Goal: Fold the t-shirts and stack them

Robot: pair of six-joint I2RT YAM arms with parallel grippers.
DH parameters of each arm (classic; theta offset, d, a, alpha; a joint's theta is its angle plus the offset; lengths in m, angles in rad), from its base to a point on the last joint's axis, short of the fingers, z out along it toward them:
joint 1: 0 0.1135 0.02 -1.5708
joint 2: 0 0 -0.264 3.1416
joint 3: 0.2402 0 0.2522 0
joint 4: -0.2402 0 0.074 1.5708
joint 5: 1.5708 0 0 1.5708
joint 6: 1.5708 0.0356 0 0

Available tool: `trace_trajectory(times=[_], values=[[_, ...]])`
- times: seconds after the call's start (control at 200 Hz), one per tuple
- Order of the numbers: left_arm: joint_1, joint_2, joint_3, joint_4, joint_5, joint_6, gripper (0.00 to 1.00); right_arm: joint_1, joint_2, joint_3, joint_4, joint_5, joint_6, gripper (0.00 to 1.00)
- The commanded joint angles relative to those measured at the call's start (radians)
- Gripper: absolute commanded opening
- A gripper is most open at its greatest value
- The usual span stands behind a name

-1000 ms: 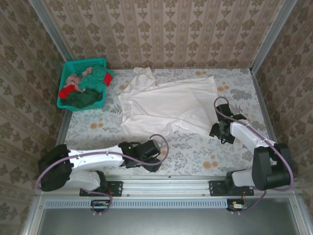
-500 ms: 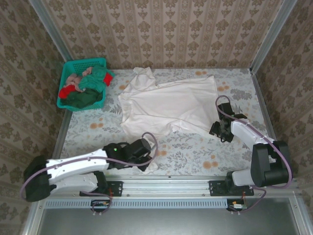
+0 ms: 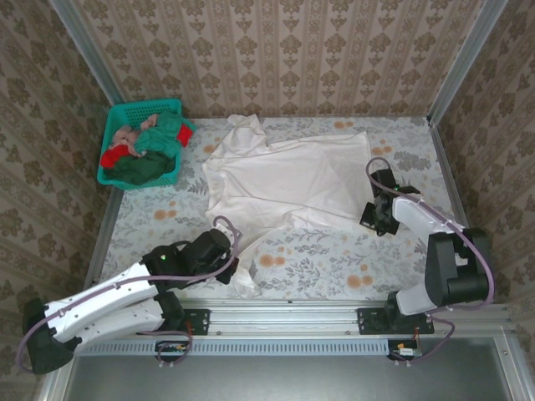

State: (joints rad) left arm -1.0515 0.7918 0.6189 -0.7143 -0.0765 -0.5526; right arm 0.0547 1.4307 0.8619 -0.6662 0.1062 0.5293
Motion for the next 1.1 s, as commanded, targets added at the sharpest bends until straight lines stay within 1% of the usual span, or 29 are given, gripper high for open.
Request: trace_trajectory(times=[0.0, 0.035, 0.085, 0.175, 0.195, 0.215, 0.25, 0.265, 0.285, 0.385, 0.415, 0.485, 0.515, 0.57, 0.64, 0.735, 0.79, 0.84, 0.92, 0.99, 1.095], values=[[0.011, 0.01, -0.006, -0.034, -0.009, 0.02, 0.0, -0.024, -0.101, 0.085, -0.122, 0.112, -0.034, 0.04], [0.013, 0.013, -0.008, -0.034, -0.011, 0.018, 0.0, -0.027, -0.11, 0.093, -0.143, 0.14, -0.041, 0.09], [0.013, 0.016, -0.014, -0.034, -0.009, 0.016, 0.0, -0.038, -0.113, 0.096, -0.165, 0.18, -0.044, 0.23], [0.013, 0.018, -0.021, -0.031, -0.008, 0.013, 0.0, -0.096, -0.088, 0.1, -0.161, 0.207, -0.077, 0.24], [0.013, 0.019, -0.023, -0.028, -0.003, 0.017, 0.0, -0.115, -0.081, 0.105, -0.157, 0.205, -0.083, 0.25], [0.013, 0.02, -0.023, -0.026, 0.004, 0.018, 0.0, -0.132, -0.075, 0.107, -0.153, 0.196, -0.089, 0.33], [0.013, 0.027, -0.022, -0.02, 0.016, 0.026, 0.0, -0.153, -0.068, 0.114, -0.148, 0.165, -0.096, 0.53], [0.013, 0.03, -0.023, -0.017, 0.022, 0.028, 0.0, -0.157, -0.066, 0.118, -0.144, 0.147, -0.102, 0.57], [0.012, 0.037, -0.022, -0.01, 0.032, 0.033, 0.0, -0.157, -0.068, 0.117, -0.137, 0.123, -0.112, 0.58], [0.005, 0.088, -0.018, 0.005, 0.075, 0.051, 0.0, -0.129, -0.125, 0.082, -0.126, 0.027, -0.093, 0.59], [-0.002, 0.106, -0.015, 0.004, 0.076, 0.051, 0.01, -0.117, -0.163, 0.055, -0.112, -0.004, -0.078, 0.59], [-0.007, 0.129, -0.012, -0.003, 0.06, 0.041, 0.0, -0.075, -0.245, -0.026, -0.089, -0.068, -0.032, 0.57], [-0.005, 0.123, -0.011, -0.007, 0.049, 0.035, 0.0, -0.052, -0.271, -0.057, -0.081, -0.077, -0.006, 0.57], [0.008, 0.088, -0.014, -0.015, 0.028, 0.02, 0.0, 0.017, -0.291, -0.102, -0.08, -0.054, 0.029, 0.57], [0.055, 0.004, -0.013, -0.032, 0.033, 0.01, 0.0, 0.06, -0.271, -0.133, -0.082, -0.026, 0.062, 0.58], [0.122, -0.128, -0.011, -0.047, 0.028, 0.001, 0.0, 0.067, -0.216, -0.14, -0.069, -0.008, 0.067, 0.57], [0.153, -0.164, -0.014, -0.046, 0.037, 0.001, 0.0, 0.077, -0.175, -0.13, -0.066, 0.004, 0.063, 0.57], [0.172, -0.166, -0.017, -0.035, 0.046, 0.003, 0.0, 0.086, -0.13, -0.112, -0.076, 0.023, 0.061, 0.57], [0.187, -0.127, -0.011, -0.024, 0.071, 0.013, 0.0, 0.11, -0.072, -0.092, -0.085, 0.057, 0.064, 0.56], [0.188, -0.095, 0.0, -0.038, 0.06, 0.012, 0.0, 0.123, -0.046, -0.084, -0.093, 0.095, 0.07, 0.56], [0.191, -0.093, -0.005, -0.034, 0.054, 0.01, 0.0, 0.14, 0.0, -0.085, -0.081, 0.091, 0.07, 0.56]])
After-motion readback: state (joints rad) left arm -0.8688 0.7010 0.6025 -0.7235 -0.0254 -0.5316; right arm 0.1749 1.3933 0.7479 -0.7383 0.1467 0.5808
